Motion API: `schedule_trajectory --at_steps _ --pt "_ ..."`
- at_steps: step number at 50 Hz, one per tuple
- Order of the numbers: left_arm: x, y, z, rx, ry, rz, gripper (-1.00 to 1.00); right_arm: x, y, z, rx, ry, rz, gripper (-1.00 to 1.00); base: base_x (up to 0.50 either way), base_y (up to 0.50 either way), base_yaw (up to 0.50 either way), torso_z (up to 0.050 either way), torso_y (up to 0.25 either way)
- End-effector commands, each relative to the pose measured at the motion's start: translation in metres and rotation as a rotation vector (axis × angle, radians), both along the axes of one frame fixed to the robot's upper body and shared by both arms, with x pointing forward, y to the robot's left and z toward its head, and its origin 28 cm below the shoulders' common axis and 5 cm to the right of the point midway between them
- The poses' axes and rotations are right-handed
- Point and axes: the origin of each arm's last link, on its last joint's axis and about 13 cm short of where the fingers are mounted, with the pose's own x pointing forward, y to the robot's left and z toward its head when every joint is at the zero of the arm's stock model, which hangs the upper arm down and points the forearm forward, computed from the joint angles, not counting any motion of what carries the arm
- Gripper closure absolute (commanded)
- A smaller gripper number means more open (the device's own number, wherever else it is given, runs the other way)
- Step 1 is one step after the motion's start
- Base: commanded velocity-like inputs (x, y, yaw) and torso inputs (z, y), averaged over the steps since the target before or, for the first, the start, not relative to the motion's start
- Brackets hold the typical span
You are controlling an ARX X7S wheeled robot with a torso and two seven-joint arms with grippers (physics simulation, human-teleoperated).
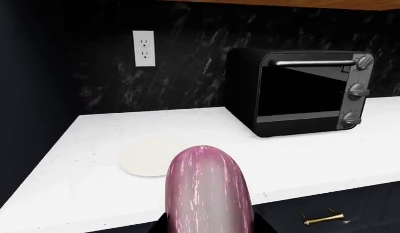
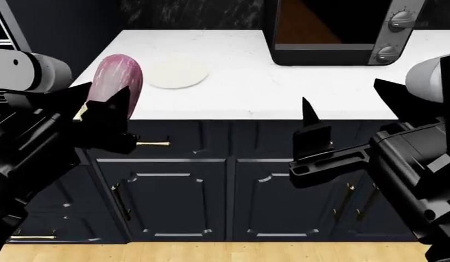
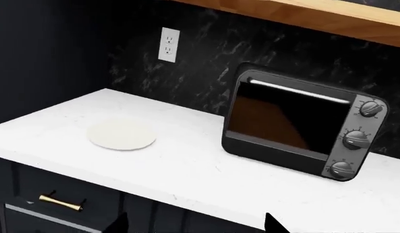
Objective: Place the eggplant on the top rack of the oven.
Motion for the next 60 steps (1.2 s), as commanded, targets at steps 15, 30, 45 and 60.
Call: schedule_trajectory --at_steps 15,30,45,60 --pt "0.0030 0.0063 0.0004 -0.001 0.010 0.043 1.00 -0.0004 -0.0014 0.0096 -0.046 0.003 -0.002 -1.00 0.00 0.50 0.00 0.000 0.000" --pt "0.0024 0.0046 0.0002 0.001 0.015 0.040 1.00 -0.0006 -0.0018 0.0077 -0.007 0.000 0.022 -1.00 0.00 0.50 0.00 0.000 0.000" --pt "0.0070 0.0029 -0.0039 0.008 0.030 0.040 1.00 -0.0014 -0.0036 0.0049 -0.016 0.004 0.008 -1.00 0.00 0.50 0.00 0.000 0.000" --pt "0.0070 0.0036 -0.0079 0.011 0.038 0.041 1.00 -0.0020 -0.0047 0.0068 -0.018 0.001 -0.004 -1.00 0.00 0.50 0.00 0.000 0.000"
